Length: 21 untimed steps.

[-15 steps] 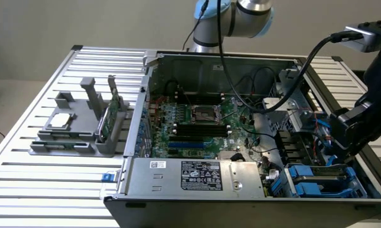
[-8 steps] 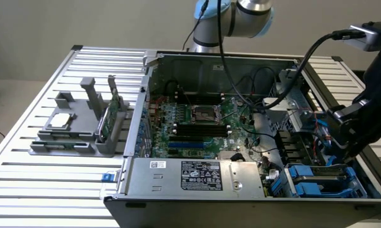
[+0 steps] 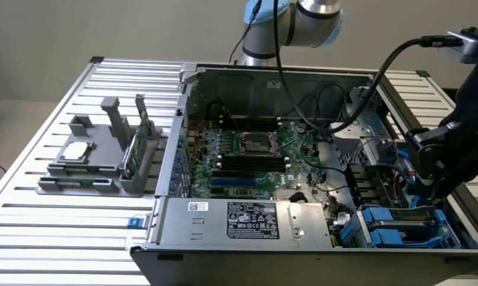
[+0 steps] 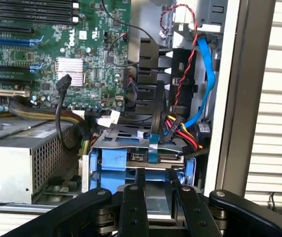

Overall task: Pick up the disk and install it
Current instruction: 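Insert the first disk wire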

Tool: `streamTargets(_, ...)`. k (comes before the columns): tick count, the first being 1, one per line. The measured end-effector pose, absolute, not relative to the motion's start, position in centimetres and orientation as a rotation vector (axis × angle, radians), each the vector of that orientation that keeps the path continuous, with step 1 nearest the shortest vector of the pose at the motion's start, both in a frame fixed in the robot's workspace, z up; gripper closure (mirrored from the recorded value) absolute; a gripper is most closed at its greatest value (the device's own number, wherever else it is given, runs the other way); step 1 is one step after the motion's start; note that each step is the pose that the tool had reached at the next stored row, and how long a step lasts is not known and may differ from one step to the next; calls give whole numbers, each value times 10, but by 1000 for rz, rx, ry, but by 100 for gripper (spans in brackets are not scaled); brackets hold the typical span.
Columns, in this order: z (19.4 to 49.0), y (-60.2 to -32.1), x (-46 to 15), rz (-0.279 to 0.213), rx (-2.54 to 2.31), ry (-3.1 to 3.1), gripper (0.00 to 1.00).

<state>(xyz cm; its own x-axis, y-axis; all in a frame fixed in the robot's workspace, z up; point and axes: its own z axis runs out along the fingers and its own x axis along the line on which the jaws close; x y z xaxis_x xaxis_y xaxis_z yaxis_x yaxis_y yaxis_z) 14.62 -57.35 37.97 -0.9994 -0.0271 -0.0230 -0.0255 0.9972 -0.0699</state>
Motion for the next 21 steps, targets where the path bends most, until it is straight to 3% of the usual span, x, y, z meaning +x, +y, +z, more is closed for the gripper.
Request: streamTargets(21, 389, -573, 146, -112, 367, 3100, 69)
